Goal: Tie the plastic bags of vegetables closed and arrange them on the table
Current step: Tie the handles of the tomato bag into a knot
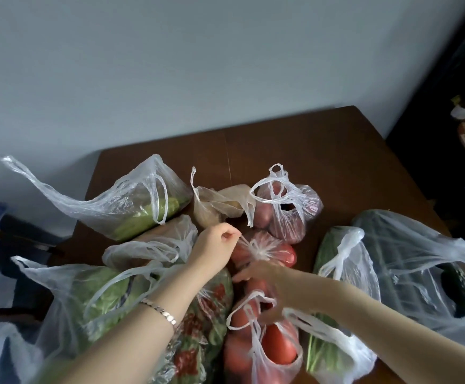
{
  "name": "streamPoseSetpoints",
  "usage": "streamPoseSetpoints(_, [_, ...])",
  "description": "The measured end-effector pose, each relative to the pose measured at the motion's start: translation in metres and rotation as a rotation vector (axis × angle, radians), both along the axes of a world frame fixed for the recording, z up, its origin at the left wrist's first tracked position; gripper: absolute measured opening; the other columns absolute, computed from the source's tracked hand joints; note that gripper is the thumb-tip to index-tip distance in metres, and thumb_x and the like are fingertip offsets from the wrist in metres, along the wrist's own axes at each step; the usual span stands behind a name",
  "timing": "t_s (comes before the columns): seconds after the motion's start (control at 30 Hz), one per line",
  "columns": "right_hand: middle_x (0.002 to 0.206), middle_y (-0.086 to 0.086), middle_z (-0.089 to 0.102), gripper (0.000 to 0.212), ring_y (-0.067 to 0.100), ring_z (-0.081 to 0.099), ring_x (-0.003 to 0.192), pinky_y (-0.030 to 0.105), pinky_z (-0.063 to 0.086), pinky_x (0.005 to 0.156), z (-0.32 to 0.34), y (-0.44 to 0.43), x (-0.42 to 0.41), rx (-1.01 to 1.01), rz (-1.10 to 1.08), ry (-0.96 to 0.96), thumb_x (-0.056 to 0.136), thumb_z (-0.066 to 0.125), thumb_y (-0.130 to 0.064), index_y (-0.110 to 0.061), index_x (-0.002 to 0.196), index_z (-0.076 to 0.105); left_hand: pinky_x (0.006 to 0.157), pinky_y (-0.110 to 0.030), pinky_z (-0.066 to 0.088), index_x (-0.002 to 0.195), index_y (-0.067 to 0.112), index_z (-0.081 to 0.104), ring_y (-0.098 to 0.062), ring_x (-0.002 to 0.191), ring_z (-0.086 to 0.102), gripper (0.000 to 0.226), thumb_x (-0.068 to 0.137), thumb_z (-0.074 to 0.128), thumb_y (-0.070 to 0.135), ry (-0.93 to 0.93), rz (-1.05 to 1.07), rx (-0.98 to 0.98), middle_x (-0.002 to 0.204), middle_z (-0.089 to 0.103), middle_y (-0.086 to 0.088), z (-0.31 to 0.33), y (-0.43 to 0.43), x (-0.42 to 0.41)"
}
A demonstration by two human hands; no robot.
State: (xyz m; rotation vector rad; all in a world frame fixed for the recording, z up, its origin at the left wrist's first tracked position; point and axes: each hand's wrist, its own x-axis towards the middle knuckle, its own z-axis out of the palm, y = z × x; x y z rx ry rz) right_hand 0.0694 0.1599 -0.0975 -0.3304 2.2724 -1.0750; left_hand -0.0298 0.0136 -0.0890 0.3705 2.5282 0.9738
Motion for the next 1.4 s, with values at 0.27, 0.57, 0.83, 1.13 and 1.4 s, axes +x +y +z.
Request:
streamPoseSetpoints(0.27, [0.064,0.005,0.059,0.023,0.013,0.05,0.057,0.023,0.043,0.055,-0.002,0.0,-0.009,-0.081,-0.84,0.01,0.088,0.041,0.0,-0.005,0.077,0.061,0.075,-0.027,0.05,0.093,0.028,0.062,-0.016,0.091,0.065,0.037,0.075,0.051,0.059,-0.455,-0.102,0.209,0.096,0.068,0.001,0.012,-0.015,0.037])
streamPoseSetpoints(0.57, [0.045,-0.005,0.044,0.034,0.011,0.039,0.046,0.024,0.029,0.047,0.01,0.009,0.002,0.03,-0.91,0.183,0.094,0.046,-0.016,-0.011,0.06,0.052,0.069,-0.026,0.048,0.132,0.009,0.044,-0.025,0.096,0.062,0.049,0.086,0.06,0.012,-0.457,-0.563,-0.557,0.118,0.059,-0.011,0.02,-0.014,0.072])
streamPoseSetpoints(0.83, [0.045,-0.002,0.047,0.024,0.007,0.042,0.039,0.023,0.036,0.049,0.016,0.014,0.007,-0.032,-0.918,0.134,0.093,0.049,-0.016,-0.006,0.081,0.066,0.039,-0.012,0.039,0.087,0.009,0.068,-0.001,0.041,0.052,0.031,0.083,0.064,0.04,-0.819,-0.493,-0.469,0.054,0.065,0.006,0.039,-0.009,0.072])
streamPoseSetpoints(1.13, [0.06,0.001,0.056,0.035,0.013,0.054,0.053,0.027,0.05,0.057,0.017,0.016,0.012,-0.011,-0.988,0.008,0.089,0.05,-0.045,-0.011,0.08,0.057,0.04,-0.015,0.035,0.069,0.016,0.062,-0.006,0.044,0.047,0.024,0.084,0.055,-0.002,-0.538,-0.142,-0.358,0.057,0.061,0.001,0.027,-0.014,0.06])
streamPoseSetpoints(1.4, [0.074,0.004,0.065,0.012,0.019,0.057,0.064,0.031,0.048,0.063,0.042,0.02,0.035,-0.265,-0.808,-0.13,0.088,0.052,-0.03,-0.024,0.084,0.061,0.061,-0.03,0.054,0.075,0.013,0.052,-0.014,0.047,0.056,0.019,0.093,0.049,0.018,-0.443,0.121,-0.183,0.049,0.057,-0.001,0.028,-0.022,0.077])
